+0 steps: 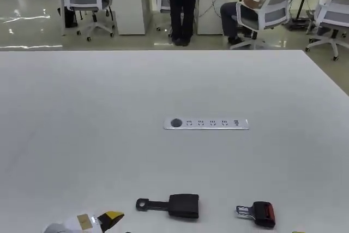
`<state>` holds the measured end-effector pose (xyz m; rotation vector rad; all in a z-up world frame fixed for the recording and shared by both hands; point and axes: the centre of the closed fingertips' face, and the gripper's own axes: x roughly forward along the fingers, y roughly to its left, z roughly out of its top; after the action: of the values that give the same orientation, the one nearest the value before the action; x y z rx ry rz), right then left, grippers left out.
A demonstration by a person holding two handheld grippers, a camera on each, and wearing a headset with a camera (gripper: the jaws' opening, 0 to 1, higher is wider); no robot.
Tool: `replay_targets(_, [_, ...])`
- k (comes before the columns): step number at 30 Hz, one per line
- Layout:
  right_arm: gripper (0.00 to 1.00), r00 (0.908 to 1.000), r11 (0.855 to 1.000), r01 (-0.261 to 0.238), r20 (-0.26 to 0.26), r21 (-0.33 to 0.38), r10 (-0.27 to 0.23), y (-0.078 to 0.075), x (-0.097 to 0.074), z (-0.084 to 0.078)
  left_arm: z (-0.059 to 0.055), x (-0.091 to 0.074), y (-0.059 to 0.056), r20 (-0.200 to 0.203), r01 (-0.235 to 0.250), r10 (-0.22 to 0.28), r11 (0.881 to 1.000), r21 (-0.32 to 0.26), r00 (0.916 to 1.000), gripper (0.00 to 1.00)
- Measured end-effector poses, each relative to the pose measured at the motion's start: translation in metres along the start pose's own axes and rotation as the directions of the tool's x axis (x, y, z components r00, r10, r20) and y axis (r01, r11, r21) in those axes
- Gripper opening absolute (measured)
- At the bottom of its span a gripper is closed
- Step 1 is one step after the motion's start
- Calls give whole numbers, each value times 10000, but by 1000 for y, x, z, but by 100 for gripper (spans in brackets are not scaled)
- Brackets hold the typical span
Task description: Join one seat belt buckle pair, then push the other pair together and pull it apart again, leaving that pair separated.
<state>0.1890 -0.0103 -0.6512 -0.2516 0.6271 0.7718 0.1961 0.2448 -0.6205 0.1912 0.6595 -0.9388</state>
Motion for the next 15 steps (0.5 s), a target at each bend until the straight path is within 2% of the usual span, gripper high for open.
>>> replay_targets(2, [75,9998,9998,-207,-84,-73,206,2,3,1,0,2,-2,-282,163,-154,9993,351,9995,88])
replay_targets(6, [73,9987,9988,-454,-233,-179,449,3,6,2,-4,10,-6,-478,644,-617,9963,566,9969,87])
replay_targets(9, [71,9972,9976,-634,-410,-273,623,2,8,-1,-8,16,-6,-827,851,-771,9914,992,9936,86])
replay_targets(15, [68,9912,9922,-1169,-667,-425,1140,1,15,-2,-3,30,-10,-1166,1427,-1248,9766,1609,9853,83])
